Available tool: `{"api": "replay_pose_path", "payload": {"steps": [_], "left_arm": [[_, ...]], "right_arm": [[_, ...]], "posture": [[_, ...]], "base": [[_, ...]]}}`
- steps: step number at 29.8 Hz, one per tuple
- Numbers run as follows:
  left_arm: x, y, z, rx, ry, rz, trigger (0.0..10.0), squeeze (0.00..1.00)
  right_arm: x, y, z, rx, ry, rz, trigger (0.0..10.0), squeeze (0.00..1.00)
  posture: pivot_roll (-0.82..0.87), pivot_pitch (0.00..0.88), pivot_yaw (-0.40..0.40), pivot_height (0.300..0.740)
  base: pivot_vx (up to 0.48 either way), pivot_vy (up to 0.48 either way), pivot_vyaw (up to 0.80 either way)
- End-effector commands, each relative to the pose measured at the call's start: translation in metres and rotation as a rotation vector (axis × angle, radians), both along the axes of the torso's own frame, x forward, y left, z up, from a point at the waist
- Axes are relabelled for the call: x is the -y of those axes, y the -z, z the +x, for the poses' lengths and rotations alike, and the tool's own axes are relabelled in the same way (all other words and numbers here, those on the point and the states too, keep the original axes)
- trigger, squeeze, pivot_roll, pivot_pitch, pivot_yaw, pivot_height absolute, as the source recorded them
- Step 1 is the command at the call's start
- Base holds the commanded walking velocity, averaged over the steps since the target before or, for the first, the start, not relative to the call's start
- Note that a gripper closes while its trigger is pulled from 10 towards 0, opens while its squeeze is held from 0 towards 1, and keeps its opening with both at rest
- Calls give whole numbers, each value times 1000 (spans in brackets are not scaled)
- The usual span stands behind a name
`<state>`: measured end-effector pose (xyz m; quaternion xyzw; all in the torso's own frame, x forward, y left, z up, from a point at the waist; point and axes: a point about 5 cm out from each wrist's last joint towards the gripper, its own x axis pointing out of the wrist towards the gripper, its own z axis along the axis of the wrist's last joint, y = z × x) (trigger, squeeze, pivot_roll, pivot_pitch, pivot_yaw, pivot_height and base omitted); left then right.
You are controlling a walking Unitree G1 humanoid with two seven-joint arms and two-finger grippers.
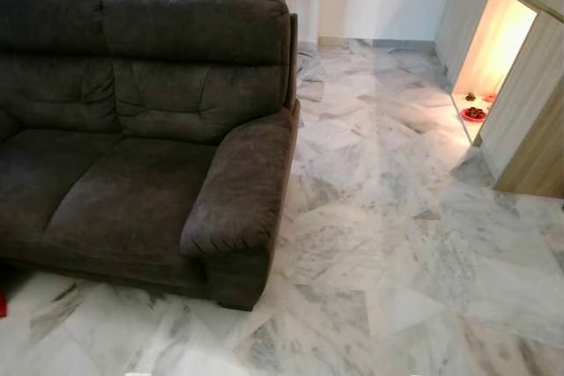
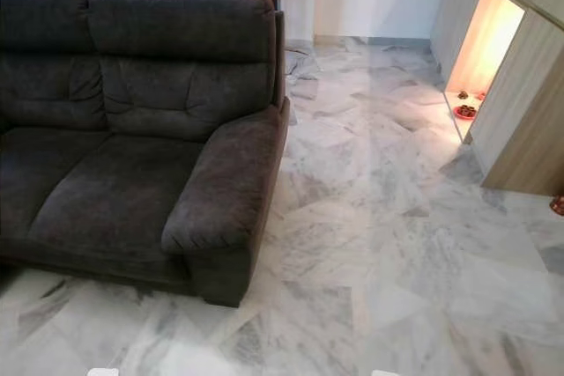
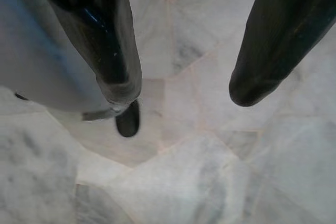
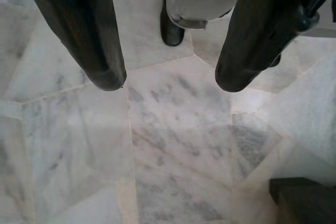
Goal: Move the pillow to the sofa from floor
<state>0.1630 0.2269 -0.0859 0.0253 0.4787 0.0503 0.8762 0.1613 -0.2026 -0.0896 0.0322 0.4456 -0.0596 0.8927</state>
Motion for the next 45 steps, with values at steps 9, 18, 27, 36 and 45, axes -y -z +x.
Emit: {"api": "replay_pose_path", "payload": {"steps": [9, 18, 27, 36, 45], "left_arm": [[-5, -1, -1, -7, -15, 10, 10000, 0], [-3, -1, 1, -4, -11, 4, 10000, 0], [-3, -1, 1, -4, -9, 5, 10000, 0], [-4, -1, 0, -7, -10, 6, 10000, 0], [-4, -1, 0, -8, -14, 4, 10000, 0]], "right_arm": [[0, 1, -1, 1, 41, 20, 10000, 0], [-1, 0, -1, 9, 48, 33, 10000, 0], [-1, 0, 0, 16, 56, 42, 10000, 0], [-2, 0, 0, 19, 62, 47, 10000, 0], [-1, 0, 0, 19, 68, 49, 10000, 0]], "posture": [[-68, 46, 8, 740], [-68, 50, 8, 740], [-64, 54, 9, 740], [-64, 56, 11, 740], [-64, 58, 10, 740]], "base": [[0, 255, 0], [0, 407, 0], [0, 402, 0], [0, 404, 0], [0, 402, 0]]}}
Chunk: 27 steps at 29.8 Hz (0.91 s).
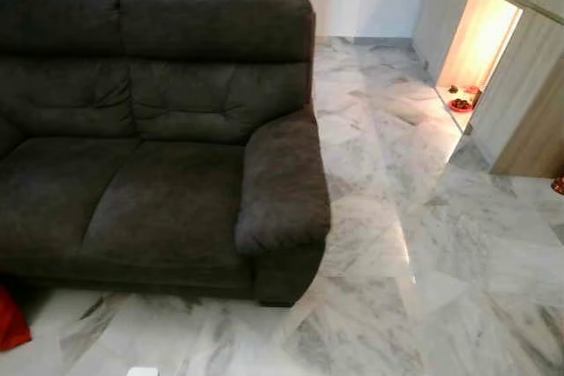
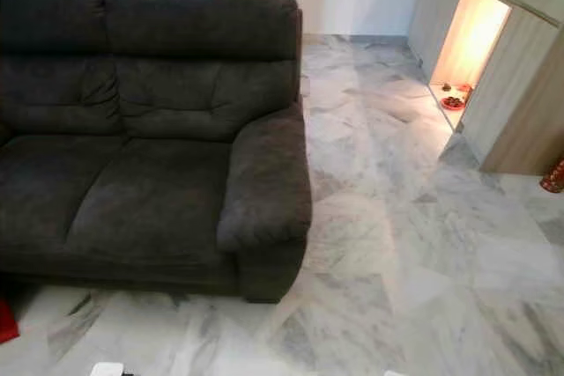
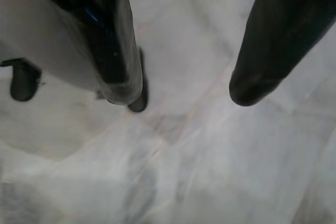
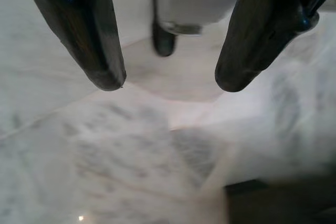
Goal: Move the pillow to the sofa from floor
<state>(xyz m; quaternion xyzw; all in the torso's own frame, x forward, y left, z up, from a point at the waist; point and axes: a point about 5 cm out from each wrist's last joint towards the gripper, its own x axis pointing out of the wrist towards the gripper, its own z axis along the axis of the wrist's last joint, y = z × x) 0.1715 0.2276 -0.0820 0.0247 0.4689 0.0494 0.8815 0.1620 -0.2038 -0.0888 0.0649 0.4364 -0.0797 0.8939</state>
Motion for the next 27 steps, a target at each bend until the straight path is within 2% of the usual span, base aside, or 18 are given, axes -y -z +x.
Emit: {"api": "replay_pose_path", "payload": {"steps": [1, 27], "left_arm": [[-4, 3, -9, -30, -16, 5, 10000, 0], [-1, 5, -11, -32, -23, -3, 10000, 0]], "right_arm": [[-3, 1, -1, 0, 3, 10, 10000, 0], [-3, -1, 2, 13, -6, 22, 10000, 0]], "posture": [[-63, 60, 9, 740], [-53, 41, 5, 740]], "base": [[0, 401, 0], [0, 403, 0]]}}
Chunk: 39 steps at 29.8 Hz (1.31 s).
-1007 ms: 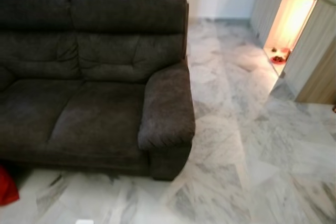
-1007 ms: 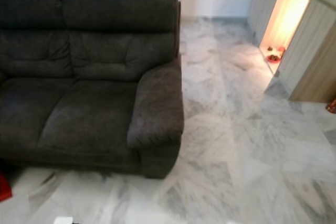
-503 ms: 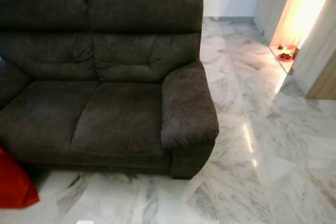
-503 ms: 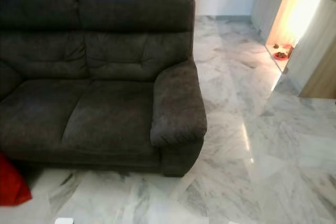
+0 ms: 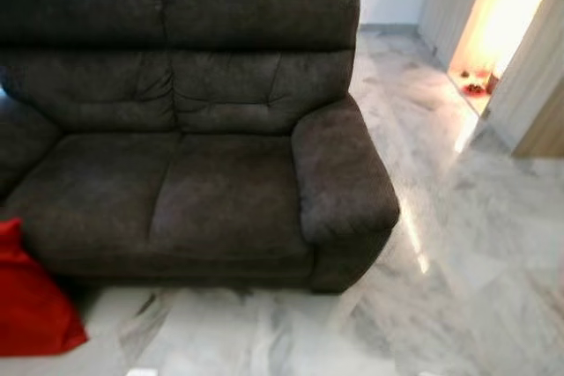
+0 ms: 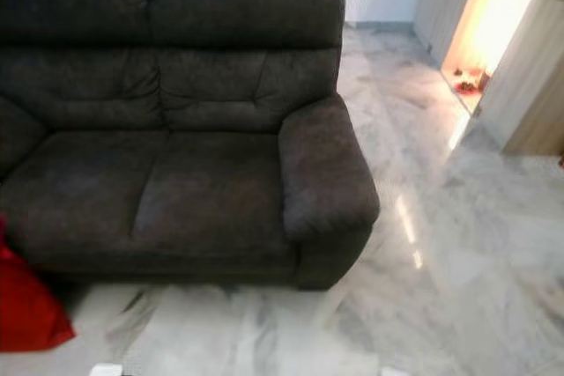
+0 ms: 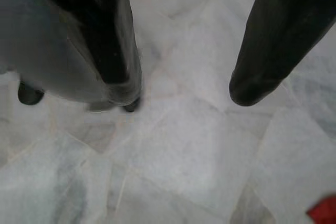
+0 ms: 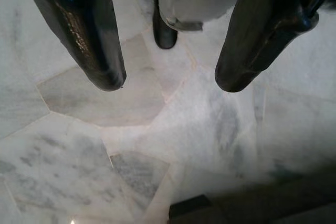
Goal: Move the pillow to the sofa from floor
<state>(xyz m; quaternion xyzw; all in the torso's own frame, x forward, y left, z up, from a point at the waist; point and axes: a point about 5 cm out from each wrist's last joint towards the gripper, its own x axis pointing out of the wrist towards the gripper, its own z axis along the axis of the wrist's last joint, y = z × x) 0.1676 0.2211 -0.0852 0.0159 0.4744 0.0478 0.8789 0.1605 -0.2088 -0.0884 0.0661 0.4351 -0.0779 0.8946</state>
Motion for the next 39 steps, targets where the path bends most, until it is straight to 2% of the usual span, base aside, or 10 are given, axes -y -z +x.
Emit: {"api": "replay_pose_path", "payload": {"steps": [1, 39], "left_arm": [[-8, 2, -7, -21, -17, 14, 10000, 0], [-9, 1, -7, -14, -22, 8, 10000, 0]], "right_arm": [[-8, 0, 3, 9, -4, 19, 10000, 0], [-8, 1, 1, 0, 5, 25, 10000, 0]], "posture": [[-53, 41, 5, 740], [-51, 87, 8, 740]], "base": [[0, 401, 0], [0, 399, 0]]}}
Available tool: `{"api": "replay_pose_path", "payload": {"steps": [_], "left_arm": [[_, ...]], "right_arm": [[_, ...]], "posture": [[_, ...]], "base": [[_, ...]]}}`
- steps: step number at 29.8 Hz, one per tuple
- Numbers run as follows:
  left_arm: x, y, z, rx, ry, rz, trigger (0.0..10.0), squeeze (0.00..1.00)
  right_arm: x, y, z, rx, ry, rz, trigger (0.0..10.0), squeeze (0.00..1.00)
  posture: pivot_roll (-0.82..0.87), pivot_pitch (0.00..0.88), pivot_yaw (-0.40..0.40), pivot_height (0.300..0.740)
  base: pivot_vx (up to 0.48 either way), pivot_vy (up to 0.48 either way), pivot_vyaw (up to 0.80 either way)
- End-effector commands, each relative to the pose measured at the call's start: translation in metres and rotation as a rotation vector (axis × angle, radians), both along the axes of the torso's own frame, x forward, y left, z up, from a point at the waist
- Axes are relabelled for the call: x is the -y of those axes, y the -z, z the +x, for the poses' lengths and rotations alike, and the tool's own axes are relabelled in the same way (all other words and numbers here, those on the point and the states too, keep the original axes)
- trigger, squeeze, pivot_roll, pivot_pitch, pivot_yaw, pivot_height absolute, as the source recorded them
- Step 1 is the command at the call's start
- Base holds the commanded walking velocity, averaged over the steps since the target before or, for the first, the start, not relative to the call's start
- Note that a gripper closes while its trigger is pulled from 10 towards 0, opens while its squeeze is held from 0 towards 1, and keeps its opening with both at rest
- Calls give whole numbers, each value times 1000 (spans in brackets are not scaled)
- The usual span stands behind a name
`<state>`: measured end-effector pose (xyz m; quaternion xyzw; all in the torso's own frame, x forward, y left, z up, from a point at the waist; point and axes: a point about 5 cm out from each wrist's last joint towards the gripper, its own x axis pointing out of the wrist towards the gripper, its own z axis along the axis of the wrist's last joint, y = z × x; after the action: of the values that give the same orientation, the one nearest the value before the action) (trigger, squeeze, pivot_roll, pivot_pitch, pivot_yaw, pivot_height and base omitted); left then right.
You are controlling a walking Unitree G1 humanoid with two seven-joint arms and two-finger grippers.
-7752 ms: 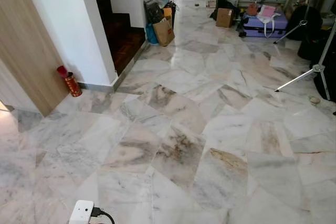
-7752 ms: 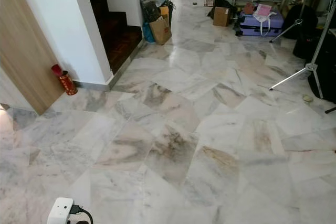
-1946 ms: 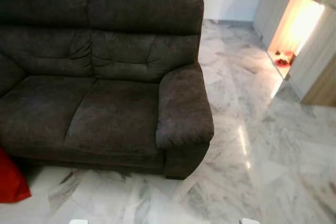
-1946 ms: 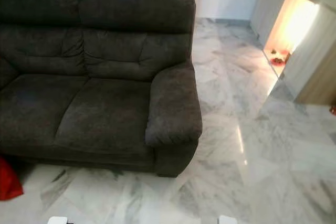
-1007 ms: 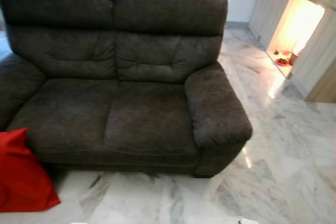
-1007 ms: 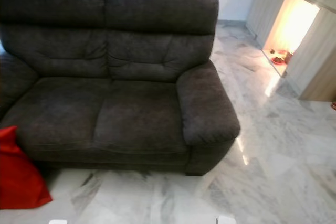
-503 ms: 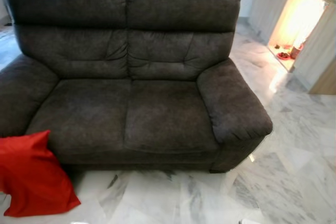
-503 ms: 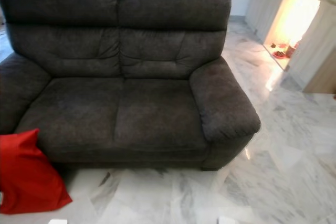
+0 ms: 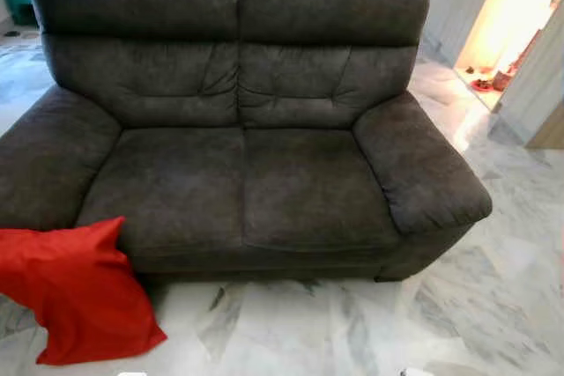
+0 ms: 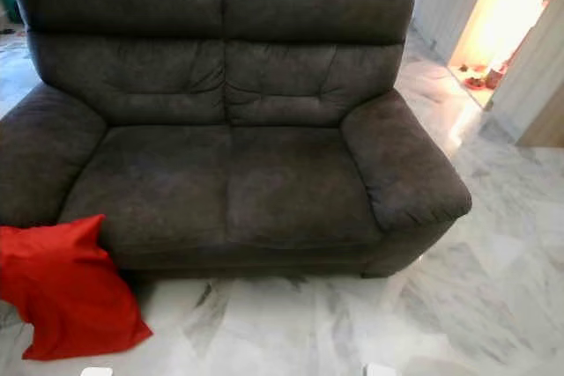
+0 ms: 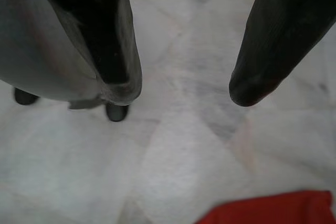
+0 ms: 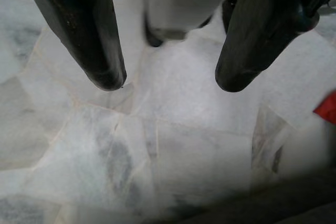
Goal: Move the pillow to the sofa from floor
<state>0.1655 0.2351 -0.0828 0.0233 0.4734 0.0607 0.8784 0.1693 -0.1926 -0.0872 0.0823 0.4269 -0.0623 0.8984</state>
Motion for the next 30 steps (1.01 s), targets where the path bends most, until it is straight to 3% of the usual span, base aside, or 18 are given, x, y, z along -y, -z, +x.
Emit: {"api": "replay_pose_path", "payload": {"steps": [1, 30], "left_arm": [[6, 4, -5, -16, -7, -17, 10000, 0], [4, 4, -7, -22, -14, -18, 10000, 0]], "right_arm": [[9, 2, -8, -23, 17, -16, 10000, 0], [6, 3, -9, -34, 6, -8, 10000, 0]], "posture": [[-52, 87, 7, 740], [-48, 94, 7, 740]], "base": [[0, 390, 0], [0, 384, 0]]}}
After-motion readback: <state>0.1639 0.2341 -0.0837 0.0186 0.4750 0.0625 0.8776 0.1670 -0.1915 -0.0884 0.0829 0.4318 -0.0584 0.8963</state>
